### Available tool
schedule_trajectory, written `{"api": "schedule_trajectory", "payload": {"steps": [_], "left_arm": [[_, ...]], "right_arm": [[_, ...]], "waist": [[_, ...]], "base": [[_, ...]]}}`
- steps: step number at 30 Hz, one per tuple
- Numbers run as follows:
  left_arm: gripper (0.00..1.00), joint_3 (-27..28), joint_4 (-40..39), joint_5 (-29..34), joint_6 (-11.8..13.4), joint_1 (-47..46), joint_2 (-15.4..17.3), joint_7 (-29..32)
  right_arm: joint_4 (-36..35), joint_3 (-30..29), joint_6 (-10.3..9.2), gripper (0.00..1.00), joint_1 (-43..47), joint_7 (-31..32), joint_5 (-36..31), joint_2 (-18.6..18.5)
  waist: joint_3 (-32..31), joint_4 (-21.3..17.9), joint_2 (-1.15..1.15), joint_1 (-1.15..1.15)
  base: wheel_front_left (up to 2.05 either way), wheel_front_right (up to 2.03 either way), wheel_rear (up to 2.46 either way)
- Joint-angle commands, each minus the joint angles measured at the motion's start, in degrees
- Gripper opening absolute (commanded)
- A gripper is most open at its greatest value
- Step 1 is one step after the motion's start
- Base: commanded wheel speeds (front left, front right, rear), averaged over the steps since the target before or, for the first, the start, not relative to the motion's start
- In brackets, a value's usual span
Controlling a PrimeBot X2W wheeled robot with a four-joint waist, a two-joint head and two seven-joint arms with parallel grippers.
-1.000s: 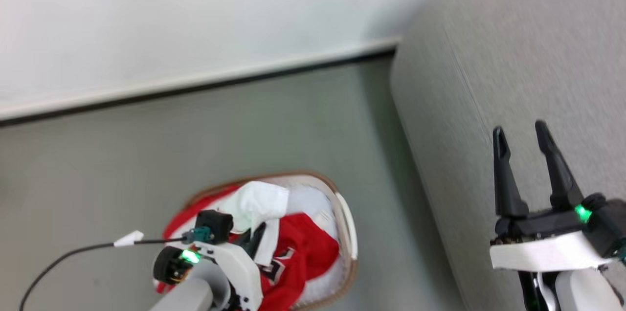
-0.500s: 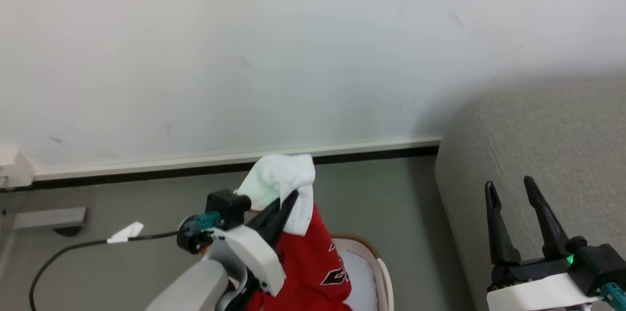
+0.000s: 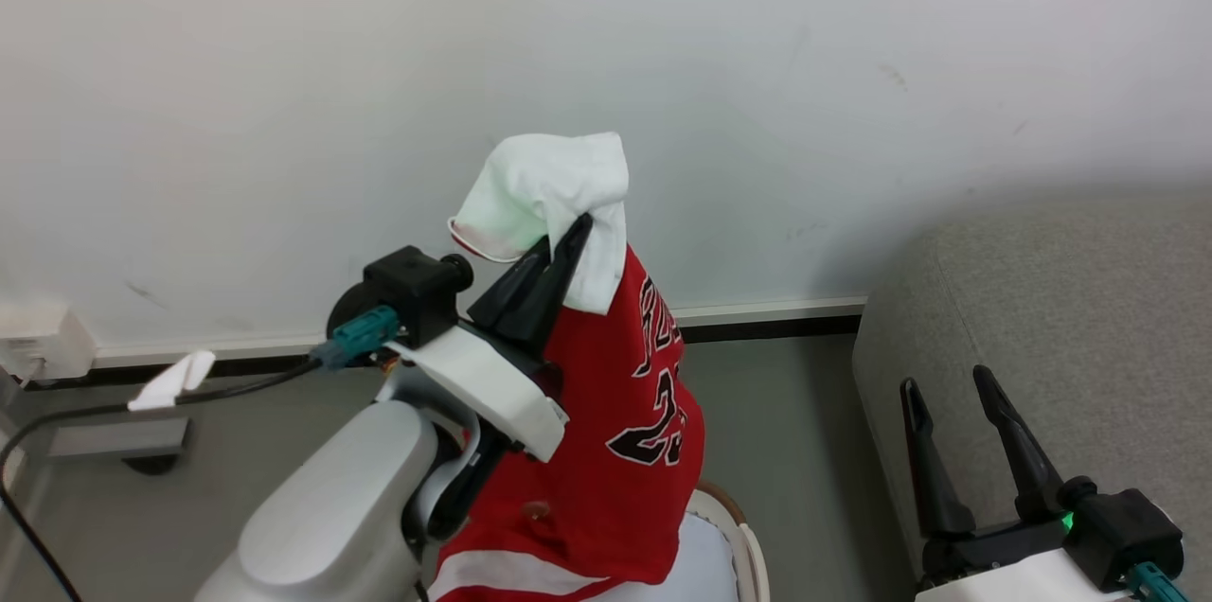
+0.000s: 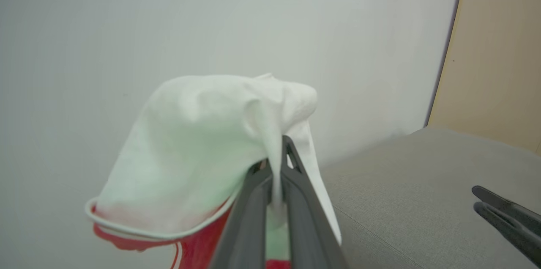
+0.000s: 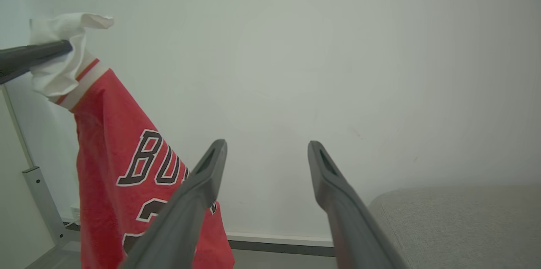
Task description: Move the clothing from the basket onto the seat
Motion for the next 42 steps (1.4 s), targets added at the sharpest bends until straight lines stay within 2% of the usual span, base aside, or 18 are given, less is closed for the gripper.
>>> {"api": "schedule_trajectory", "payload": {"steps": [1, 12, 15, 20, 28, 42], "left_arm": [[0.0, 0.3, -0.5, -0.2, 0.2, -0.3, 0.4, 0.2], [0.0, 0.1, -3.5, -0.5, 1.7, 0.6, 1.0, 1.4], [0.0, -0.4, -3.4, -0.4, 1.7, 0.8, 0.7, 1.6], [0.0, -1.6, -2.9, 0.1, 1.2, 0.7, 0.0, 1.7], [0.0, -4.8, -1.8, 0.9, -0.2, -0.5, -2.8, 1.9], [0.0, -11.2, -3.0, 1.7, -3.1, -1.4, -8.1, 3.9]], "right_arm": [[0.0, 0.1, -0.1, 1.0, 0.6, 0.0, 0.5, -0.2], [0.2, 2.0, -0.1, 1.0, -0.5, 0.0, 1.1, -0.2], [0.5, 4.6, -0.1, 1.0, -1.3, 0.0, 1.7, -0.5], [2.0, 12.1, -0.1, 1.0, -3.9, 0.0, 3.2, -2.4], [12.3, 20.6, -0.1, 1.0, -12.0, 0.0, 4.5, -3.7], [35.2, 28.6, -0.1, 1.0, -22.6, 0.0, 8.6, -2.1]], "waist": [[0.0, -0.1, -0.01, 0.01], [0.8, -0.5, -0.01, 0.01], [1.0, -0.3, -0.01, 0.01], [1.1, 0.4, -0.01, 0.01], [0.5, 3.5, -0.01, 0.01], [-0.7, 11.5, -0.01, 0.01]], "base": [[0.0, 0.0, 0.0], [0.0, 0.0, 0.0], [0.0, 0.0, 0.0], [0.0, 0.0, 0.0], [0.0, 0.0, 0.0], [0.0, 0.0, 0.0]]}}
